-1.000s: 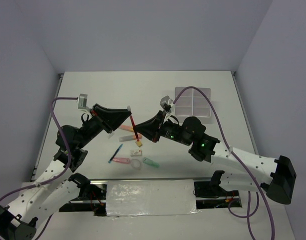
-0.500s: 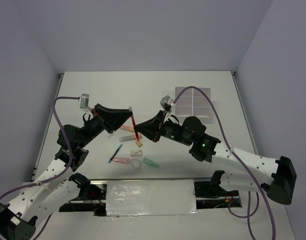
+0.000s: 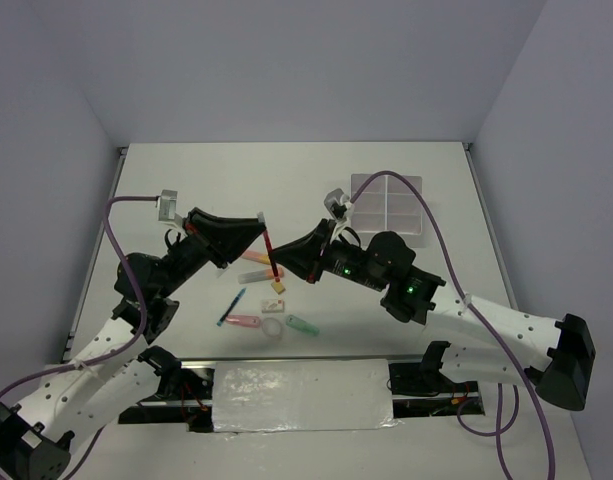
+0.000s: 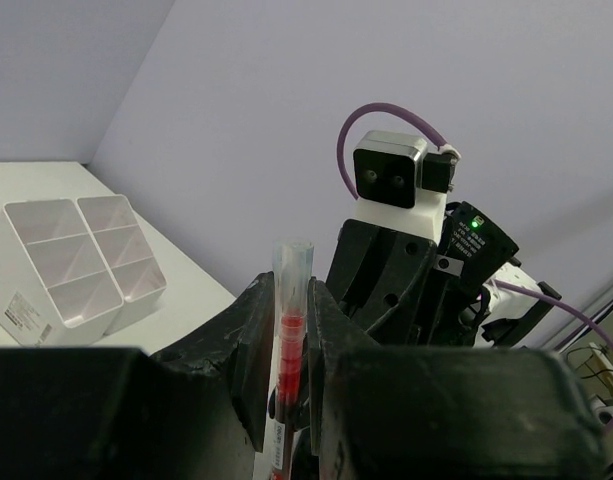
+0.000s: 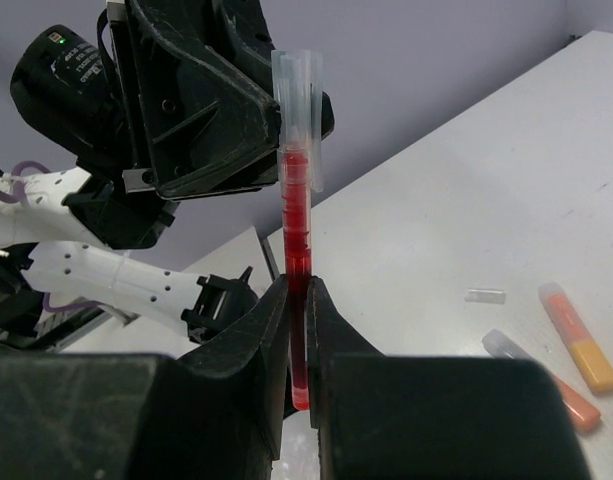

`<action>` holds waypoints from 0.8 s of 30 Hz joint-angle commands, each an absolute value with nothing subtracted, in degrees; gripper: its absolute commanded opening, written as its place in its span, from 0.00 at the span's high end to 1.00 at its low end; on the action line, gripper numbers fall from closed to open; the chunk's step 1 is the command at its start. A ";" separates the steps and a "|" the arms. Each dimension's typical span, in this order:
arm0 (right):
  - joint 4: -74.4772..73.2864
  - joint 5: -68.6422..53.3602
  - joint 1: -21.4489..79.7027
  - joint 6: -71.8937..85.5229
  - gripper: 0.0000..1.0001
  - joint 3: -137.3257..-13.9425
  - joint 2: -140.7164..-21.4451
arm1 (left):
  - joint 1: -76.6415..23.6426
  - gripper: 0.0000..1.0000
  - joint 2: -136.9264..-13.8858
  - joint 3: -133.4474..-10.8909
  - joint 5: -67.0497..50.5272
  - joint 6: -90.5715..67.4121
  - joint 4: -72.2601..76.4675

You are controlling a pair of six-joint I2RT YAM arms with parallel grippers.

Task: Sort the stationery into containers
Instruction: Close the pen cap on the pen.

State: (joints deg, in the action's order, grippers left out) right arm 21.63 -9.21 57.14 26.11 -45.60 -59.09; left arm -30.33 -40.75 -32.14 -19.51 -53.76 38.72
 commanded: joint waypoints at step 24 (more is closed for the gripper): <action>32.08 -8.96 54.84 27.51 1.00 -50.98 -54.76 | -34.10 1.00 -40.52 -29.88 -22.77 -48.16 37.70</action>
